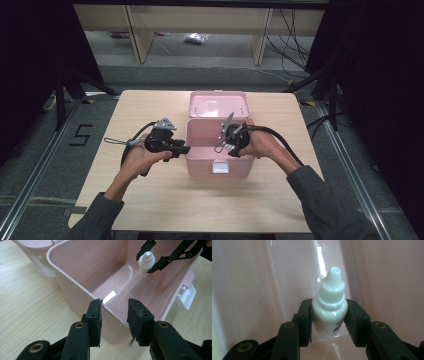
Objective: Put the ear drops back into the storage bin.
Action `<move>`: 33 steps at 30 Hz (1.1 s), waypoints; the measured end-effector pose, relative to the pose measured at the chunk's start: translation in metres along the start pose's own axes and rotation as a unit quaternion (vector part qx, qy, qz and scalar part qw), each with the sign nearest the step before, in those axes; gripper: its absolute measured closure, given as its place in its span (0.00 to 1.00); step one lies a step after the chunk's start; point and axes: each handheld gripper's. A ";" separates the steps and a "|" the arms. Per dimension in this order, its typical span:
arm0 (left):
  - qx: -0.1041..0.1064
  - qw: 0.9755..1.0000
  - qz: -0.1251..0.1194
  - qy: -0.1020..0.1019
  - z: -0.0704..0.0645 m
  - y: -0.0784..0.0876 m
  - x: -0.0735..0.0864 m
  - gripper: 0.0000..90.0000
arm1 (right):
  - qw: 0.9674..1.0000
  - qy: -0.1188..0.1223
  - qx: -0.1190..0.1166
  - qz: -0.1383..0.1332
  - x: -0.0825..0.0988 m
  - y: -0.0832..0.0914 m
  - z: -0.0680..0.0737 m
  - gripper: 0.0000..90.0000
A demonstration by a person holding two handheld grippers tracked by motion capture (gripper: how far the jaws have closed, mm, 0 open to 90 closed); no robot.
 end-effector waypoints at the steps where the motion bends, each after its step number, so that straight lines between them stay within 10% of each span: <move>1: 0.000 1.000 0.000 0.000 0.000 0.000 0.000 0.70 | 1.000 -0.007 -0.003 0.005 0.000 0.000 0.000 0.67; 8: -0.001 1.000 0.001 0.000 0.000 0.000 0.000 0.70 | 1.000 0.018 -0.001 0.016 0.000 -0.007 -0.005 0.67; 23: 0.000 1.000 0.000 0.000 0.000 0.000 0.000 0.70 | 0.999 -0.004 -0.030 0.037 0.000 -0.011 0.001 0.67; 27: 0.000 1.000 0.000 0.001 0.000 -0.001 0.000 0.70 | 0.999 0.026 -0.027 0.026 0.001 -0.011 -0.004 0.68; 33: -0.005 1.000 -0.001 0.001 0.000 -0.001 0.000 0.70 | 0.999 -0.008 -0.028 0.029 0.003 -0.005 -0.001 0.68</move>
Point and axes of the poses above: each handheld gripper's, and its own axes: y roughly backward along the jaws, x roughly out of its underside, z roughly to its left, and after that the axes turned 6 degrees about z, right-handed
